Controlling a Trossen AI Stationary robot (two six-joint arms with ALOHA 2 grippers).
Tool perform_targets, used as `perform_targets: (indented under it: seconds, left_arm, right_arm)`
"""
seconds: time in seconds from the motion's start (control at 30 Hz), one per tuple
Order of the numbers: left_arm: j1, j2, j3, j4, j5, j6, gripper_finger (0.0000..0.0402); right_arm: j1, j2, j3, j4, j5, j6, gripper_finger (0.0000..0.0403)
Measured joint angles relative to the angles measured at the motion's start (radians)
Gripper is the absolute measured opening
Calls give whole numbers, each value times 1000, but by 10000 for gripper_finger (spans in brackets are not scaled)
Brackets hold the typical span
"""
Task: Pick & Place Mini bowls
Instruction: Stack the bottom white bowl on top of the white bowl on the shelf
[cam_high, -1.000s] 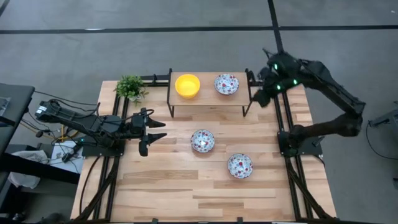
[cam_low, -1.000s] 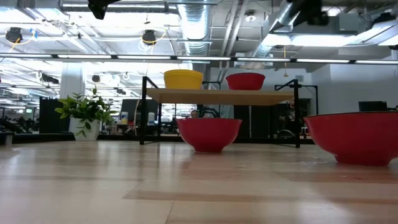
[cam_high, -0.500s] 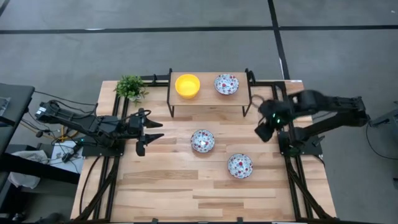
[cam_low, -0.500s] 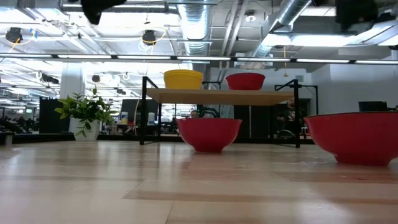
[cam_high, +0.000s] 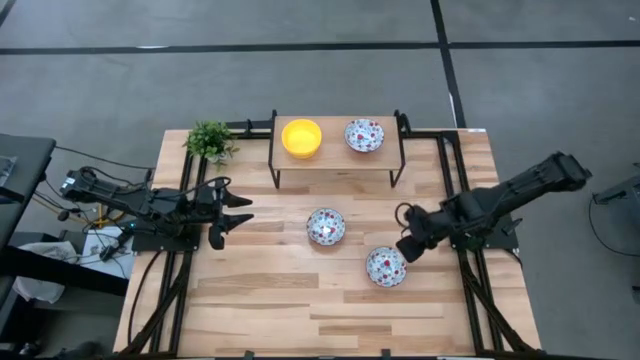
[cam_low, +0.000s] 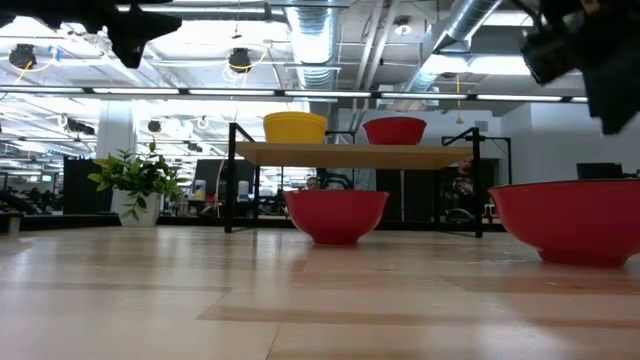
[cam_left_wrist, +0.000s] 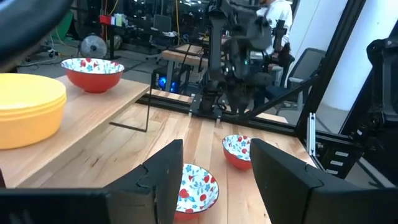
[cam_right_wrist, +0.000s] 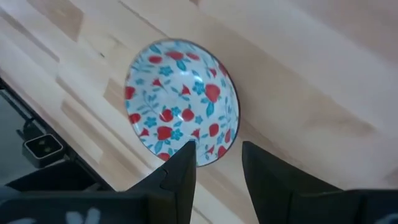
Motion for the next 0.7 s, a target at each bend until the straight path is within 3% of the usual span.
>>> perform_targets:
  seconds: [0.27, 0.53, 0.7]
  left_arm:
    - [0, -9, -25, 14, 0, -26, 186]
    - [0, -9, -25, 19, 0, -26, 186]
    - [0, -9, -25, 21, 0, -27, 186]
  right_arm:
    - [56, 0, -134, 136, 33, 139, 118]
    - [51, 6, -201, 180, 53, 176, 118]
    - [51, 6, -254, 297, 53, 177, 118]
